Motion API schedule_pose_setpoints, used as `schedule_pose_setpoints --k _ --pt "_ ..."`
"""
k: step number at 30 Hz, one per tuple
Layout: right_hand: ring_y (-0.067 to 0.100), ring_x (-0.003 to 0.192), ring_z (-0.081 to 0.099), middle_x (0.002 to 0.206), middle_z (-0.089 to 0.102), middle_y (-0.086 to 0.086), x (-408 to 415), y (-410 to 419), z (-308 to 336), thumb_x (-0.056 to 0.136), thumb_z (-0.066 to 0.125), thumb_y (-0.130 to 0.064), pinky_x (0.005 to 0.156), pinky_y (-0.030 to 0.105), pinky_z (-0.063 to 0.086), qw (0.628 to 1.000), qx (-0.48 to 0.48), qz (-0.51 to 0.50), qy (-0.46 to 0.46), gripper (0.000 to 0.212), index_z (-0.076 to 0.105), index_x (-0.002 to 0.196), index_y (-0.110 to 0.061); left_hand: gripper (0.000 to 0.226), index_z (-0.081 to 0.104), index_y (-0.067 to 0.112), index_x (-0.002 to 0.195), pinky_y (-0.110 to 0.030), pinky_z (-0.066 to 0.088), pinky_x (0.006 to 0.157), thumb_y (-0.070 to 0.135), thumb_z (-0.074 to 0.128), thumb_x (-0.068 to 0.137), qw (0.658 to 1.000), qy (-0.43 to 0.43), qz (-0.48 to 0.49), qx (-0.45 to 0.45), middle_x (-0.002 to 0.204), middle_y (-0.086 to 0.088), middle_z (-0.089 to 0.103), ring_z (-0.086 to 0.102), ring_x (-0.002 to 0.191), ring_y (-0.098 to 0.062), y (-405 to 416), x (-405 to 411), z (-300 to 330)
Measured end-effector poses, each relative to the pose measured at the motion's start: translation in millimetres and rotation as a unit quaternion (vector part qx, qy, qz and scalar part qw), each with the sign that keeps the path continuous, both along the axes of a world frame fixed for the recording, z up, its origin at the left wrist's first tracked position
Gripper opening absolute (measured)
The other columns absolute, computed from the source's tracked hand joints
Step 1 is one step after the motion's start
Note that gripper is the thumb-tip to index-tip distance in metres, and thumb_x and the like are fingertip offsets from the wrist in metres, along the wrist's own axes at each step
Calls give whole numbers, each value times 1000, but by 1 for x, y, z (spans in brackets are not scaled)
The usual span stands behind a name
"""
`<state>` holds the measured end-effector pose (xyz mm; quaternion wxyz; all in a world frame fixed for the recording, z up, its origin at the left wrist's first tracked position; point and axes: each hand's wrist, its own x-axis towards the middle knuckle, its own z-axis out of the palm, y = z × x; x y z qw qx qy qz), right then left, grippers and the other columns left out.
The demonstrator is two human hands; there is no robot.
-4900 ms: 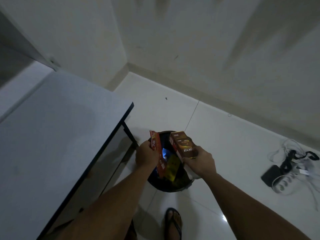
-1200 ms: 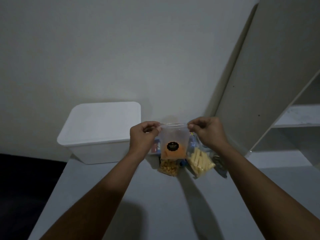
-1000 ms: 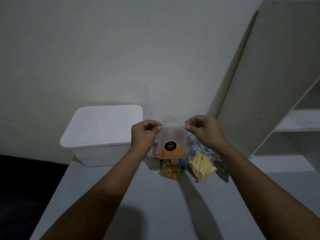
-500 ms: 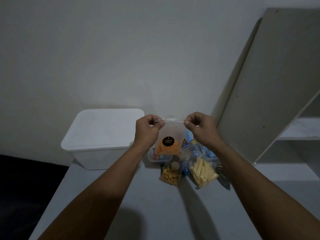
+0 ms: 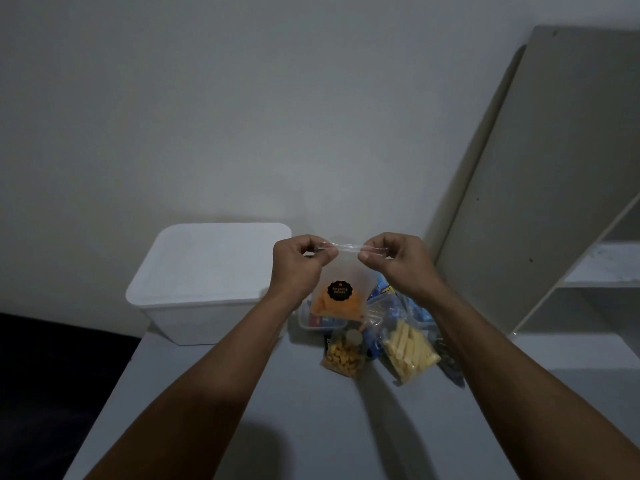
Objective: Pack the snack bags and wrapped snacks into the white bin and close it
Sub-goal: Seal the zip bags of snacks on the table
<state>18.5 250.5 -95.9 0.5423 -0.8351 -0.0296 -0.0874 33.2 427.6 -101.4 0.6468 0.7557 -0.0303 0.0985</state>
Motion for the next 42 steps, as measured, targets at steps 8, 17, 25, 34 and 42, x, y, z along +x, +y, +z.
schedule_pose_setpoints --k 8,17,25,34,42 --pt "20 67 64 80 72 14 1 6 4 82 74 -13 66 44 58 1000 18 -7 -8 8 72 83 -5 9 72 17 74 -34 58 78 10 78 76 999 19 -28 -6 79 -3 71 67 78 -16 3 1 -2" --pt "15 69 63 77 72 10 6 13 2 83 73 -12 67 31 54 1000 4 -2 -12 5 73 78 -12 10 73 19 74 -35 58 79 10 78 76 999 19 -48 7 79 0 72 68 79 -14 3 -1 -4" --pt "12 66 63 72 70 3 11 14 4 83 74 -14 64 27 52 999 -24 33 -2 7 73 76 -13 12 76 21 75 -28 57 77 10 78 76 998 8 -50 28 76 5 74 69 76 -9 4 0 -3" --pt "23 75 70 79 74 3 10 6 5 78 78 -16 65 32 59 999 -42 24 -1 8 75 85 -12 16 72 17 69 -9 51 64 4 77 76 1000 10 12 -5 73 1 71 66 71 -9 9 4 -3" --pt "21 73 72 74 74 -1 9 3 8 71 82 -14 64 22 58 999 -51 -5 -5 9 78 79 -15 6 76 13 76 -17 55 73 7 77 77 998 44 4 -53 77 1 76 70 76 -7 23 8 -9"
